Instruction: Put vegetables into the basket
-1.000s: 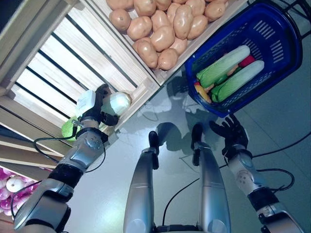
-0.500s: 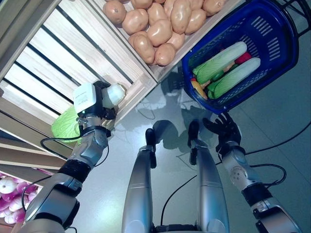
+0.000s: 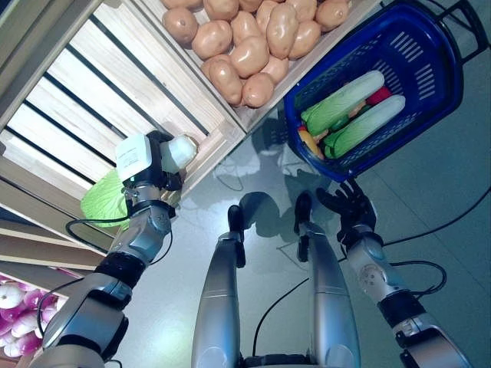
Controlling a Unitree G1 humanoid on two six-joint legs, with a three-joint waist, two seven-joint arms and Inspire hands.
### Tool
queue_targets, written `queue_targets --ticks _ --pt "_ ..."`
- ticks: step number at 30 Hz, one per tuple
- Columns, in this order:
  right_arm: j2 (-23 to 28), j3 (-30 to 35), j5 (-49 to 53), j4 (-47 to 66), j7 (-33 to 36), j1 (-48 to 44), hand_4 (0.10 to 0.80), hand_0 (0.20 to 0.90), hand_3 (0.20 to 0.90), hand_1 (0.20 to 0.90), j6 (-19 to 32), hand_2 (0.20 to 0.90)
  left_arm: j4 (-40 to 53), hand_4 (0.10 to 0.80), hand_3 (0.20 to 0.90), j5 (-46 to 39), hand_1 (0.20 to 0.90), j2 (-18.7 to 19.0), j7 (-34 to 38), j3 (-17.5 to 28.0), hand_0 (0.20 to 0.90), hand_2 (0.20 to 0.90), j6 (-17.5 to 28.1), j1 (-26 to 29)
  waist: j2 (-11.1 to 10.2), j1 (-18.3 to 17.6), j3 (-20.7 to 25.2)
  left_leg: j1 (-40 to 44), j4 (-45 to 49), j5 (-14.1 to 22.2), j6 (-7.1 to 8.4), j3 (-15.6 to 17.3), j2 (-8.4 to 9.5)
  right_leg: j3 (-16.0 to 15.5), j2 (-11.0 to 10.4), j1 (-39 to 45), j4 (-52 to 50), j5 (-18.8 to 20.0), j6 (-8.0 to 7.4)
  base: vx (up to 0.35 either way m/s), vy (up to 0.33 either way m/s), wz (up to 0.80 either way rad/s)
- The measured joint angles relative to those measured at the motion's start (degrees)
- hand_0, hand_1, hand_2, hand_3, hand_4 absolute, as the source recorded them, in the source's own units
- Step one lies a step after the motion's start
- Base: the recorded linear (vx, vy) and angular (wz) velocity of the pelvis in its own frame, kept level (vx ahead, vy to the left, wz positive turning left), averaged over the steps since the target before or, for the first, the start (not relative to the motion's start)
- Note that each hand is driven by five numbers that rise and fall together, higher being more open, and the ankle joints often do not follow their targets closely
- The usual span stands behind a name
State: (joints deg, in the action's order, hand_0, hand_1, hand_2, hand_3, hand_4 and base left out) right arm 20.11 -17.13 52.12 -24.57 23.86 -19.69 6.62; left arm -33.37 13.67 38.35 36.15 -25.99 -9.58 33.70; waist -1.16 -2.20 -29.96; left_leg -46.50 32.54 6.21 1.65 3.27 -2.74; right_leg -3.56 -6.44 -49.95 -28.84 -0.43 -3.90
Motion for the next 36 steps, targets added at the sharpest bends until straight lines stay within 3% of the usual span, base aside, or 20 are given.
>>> queue_targets --ticks 7,12,20,25,30,34,36 --pt "-1.1 -1.5 0.0 0.0 0.0 2.0 0.8 0.9 0.9 0.9 0.1 0.9 -0.1 0.4 0.3 0.0 0.3 -2.7 2.5 0.5 0.3 0.3 5.1 -6.5 -0.3 0.3 0.0 11.3 -9.3 -2.4 0.28 0.0 0.27 -0.9 -0.4 9.9 6.4 0.9 0.3 0.015 0.004 0.0" --pt "-1.1 -1.8 0.0 0.0 0.0 4.6 0.8 0.9 0.9 0.9 0.1 0.9 5.6 0.4 0.3 0.2 0.3 -3.4 4.1 1.1 0.3 0.3 9.4 -12.2 -0.4 1.8 0.0 20.8 -17.8 -5.4 0.72 -0.3 0.57 -2.4 -0.5 17.9 10.7 1.2 0.49 0.03 0.046 0.08" --pt "-0.9 -0.6 0.0 0.2 0.0 8.5 0.8 0.9 0.9 0.9 0.1 0.9 14.5 0.4 0.3 0.4 0.3 -3.4 5.9 7.6 0.3 0.3 13.6 -19.0 0.0 3.9 0.0 31.7 -26.2 -8.4 0.92 -1.6 0.33 -4.9 -0.4 28.3 16.0 1.7 0.37 0.048 0.043 0.09" --pt "-1.6 4.0 -0.6 0.2 0.0 12.9 0.8 0.9 0.9 0.9 0.0 0.9 21.7 0.4 0.3 -0.3 0.3 -4.2 4.5 11.8 0.3 0.3 17.6 -23.8 1.3 4.6 0.3 36.2 -30.4 -9.8 0.71 -2.7 -0.01 -6.4 0.0 33.9 21.6 3.2 -0.09 0.095 0.016 0.09" --pt "-2.5 5.9 -2.4 0.6 0.0 15.1 0.8 0.9 0.9 0.9 -0.4 0.9 27.4 0.4 0.3 -8.6 0.3 -7.1 -0.5 15.5 0.3 0.3 22.7 -27.2 1.8 4.5 0.7 40.2 -32.9 -10.0 0.61 -2.8 0.03 -6.6 0.3 39.1 26.6 5.0 -0.6 0.101 0.046 -0.01" --pt "-3.6 7.7 -4.7 2.5 0.0 17.2 0.8 0.9 0.9 0.9 -0.8 0.9 30.9 0.4 0.3 -20.2 0.3 -11.2 -9.4 16.8 0.3 0.3 25.4 -29.0 3.1 4.3 2.3 43.8 -34.8 -9.9 0.48 -2.7 0.08 -6.7 0.5 43.1 29.6 5.6 -1.06 0.132 0.032 -0.01" --pt "-4.6 8.8 -4.9 2.6 -0.1 17.5 0.8 0.9 0.9 0.9 -1.6 0.9 33.2 0.4 0.3 -29.8 0.3 -13.3 -17.3 17.5 0.3 0.3 25.7 -30.5 3.3 4.1 3.2 46.2 -35.7 -9.8 0.35 -2.6 0.08 -6.6 0.7 45.6 30.7 5.6 -1.13 0.113 0.027 -0.05"
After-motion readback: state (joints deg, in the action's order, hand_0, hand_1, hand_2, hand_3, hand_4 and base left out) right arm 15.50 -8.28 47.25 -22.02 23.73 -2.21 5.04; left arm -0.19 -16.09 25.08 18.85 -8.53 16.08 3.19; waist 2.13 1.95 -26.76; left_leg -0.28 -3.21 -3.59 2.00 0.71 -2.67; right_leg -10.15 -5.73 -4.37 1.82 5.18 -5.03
